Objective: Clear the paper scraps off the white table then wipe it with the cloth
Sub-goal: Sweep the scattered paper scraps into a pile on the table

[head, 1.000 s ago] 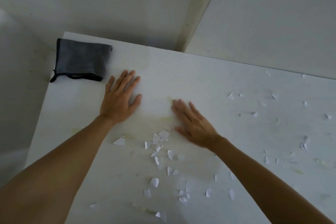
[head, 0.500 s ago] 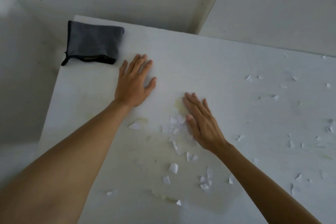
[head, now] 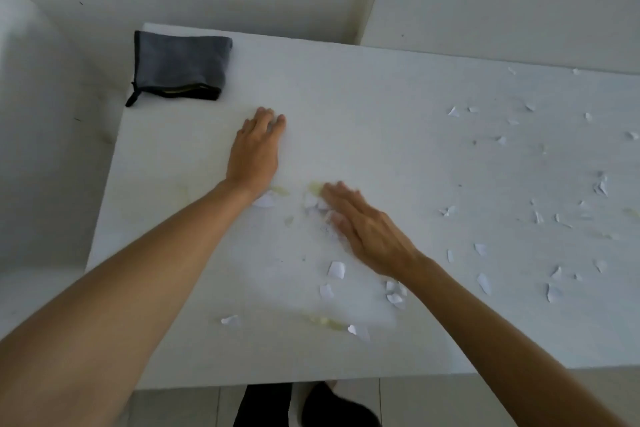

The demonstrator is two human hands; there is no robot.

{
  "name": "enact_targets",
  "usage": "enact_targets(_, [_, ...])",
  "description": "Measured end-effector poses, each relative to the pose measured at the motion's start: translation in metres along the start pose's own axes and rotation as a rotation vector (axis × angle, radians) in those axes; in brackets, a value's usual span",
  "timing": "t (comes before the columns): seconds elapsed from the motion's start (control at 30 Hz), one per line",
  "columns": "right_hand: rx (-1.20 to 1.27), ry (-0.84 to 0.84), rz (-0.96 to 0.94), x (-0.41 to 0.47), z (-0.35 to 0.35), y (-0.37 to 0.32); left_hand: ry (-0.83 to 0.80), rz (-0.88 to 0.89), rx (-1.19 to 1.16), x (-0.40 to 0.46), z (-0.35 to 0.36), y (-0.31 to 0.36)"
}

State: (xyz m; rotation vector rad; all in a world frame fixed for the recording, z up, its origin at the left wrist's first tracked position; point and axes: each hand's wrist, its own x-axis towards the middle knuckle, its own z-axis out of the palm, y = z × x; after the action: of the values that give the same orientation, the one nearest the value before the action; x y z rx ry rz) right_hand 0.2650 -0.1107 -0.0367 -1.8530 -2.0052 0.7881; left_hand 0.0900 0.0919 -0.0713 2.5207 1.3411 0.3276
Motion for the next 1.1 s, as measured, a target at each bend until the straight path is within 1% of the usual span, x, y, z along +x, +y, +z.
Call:
enact_targets(0.03, [0.001,-0.003,-0.029,-0.005,0.003,-0.003,-0.027,0.0,-0.002,-0.005,-0.001,0.001])
enact_targets(0.07, [0.018,0.029,-0.026,-0.011,0.005,-0.005,-0.064,-0.005,-0.01,-0.011,-0.004,0.004])
enact_targets(0.1, [0.049,0.097,0.014,-0.018,0.004,-0.006,-0.107,-0.016,-0.019,-0.018,-0.007,0.006])
enact_targets(0.17, [0.071,0.306,0.151,-0.036,0.001,0.004,-0.176,-0.032,-0.043,-0.034,-0.016,0.012])
enact_targets(0.23, [0.019,0.462,0.333,-0.054,-0.002,0.024,-0.174,-0.02,-0.093,-0.059,-0.023,0.019])
enact_targets(0.27, [0.002,0.485,0.439,-0.061,-0.005,0.034,-0.16,0.002,-0.096,-0.072,-0.024,0.023])
enact_targets(0.3, [0.012,0.468,0.543,-0.069,-0.006,0.043,-0.141,0.027,-0.084,-0.087,-0.023,0.028])
enact_targets(0.33, [0.032,0.43,0.623,-0.077,-0.006,0.048,-0.11,0.043,-0.072,-0.101,-0.021,0.031])
enact_targets(0.37, [0.041,0.393,0.657,-0.082,-0.004,0.051,-0.064,0.043,-0.072,-0.115,-0.019,0.035])
enact_targets(0.43, [0.034,0.357,0.589,-0.088,0.004,0.044,0.05,0.009,-0.097,-0.141,-0.017,0.042])
enact_targets(0.5, [0.026,0.326,0.446,-0.089,0.017,0.027,0.147,-0.008,-0.106,-0.167,-0.018,0.048])
enact_targets(0.6, [0.088,0.238,0.313,-0.082,0.036,-0.004,0.218,-0.038,-0.082,-0.195,-0.021,0.044])
enact_targets(0.7, [0.153,0.234,0.159,-0.074,0.049,-0.034,0.259,-0.099,-0.074,-0.213,-0.03,0.029])
enact_targets(0.77, [0.2,0.312,0.132,-0.071,0.051,-0.044,0.291,-0.131,-0.066,-0.22,-0.04,0.016])
enact_targets(0.87, [0.252,0.567,0.237,-0.066,0.044,-0.042,0.337,-0.177,-0.027,-0.229,-0.049,-0.01])
enact_targets(0.9, [0.23,0.607,0.272,-0.061,0.041,-0.037,0.345,-0.199,-0.017,-0.232,-0.048,-0.019])
enact_targets(0.93, [0.194,0.608,0.299,-0.056,0.038,-0.033,0.348,-0.223,-0.008,-0.236,-0.047,-0.028])
enact_targets(0.97, [0.162,0.577,0.317,-0.048,0.036,-0.03,0.347,-0.246,0.001,-0.241,-0.044,-0.035])
enact_targets(1.03, [0.12,0.446,0.314,-0.029,0.038,-0.028,0.331,-0.275,0.039,-0.248,-0.037,-0.047])
enact_targets(1.1, [0.047,0.291,0.231,-0.012,0.046,-0.035,0.316,-0.289,0.065,-0.253,-0.031,-0.057])
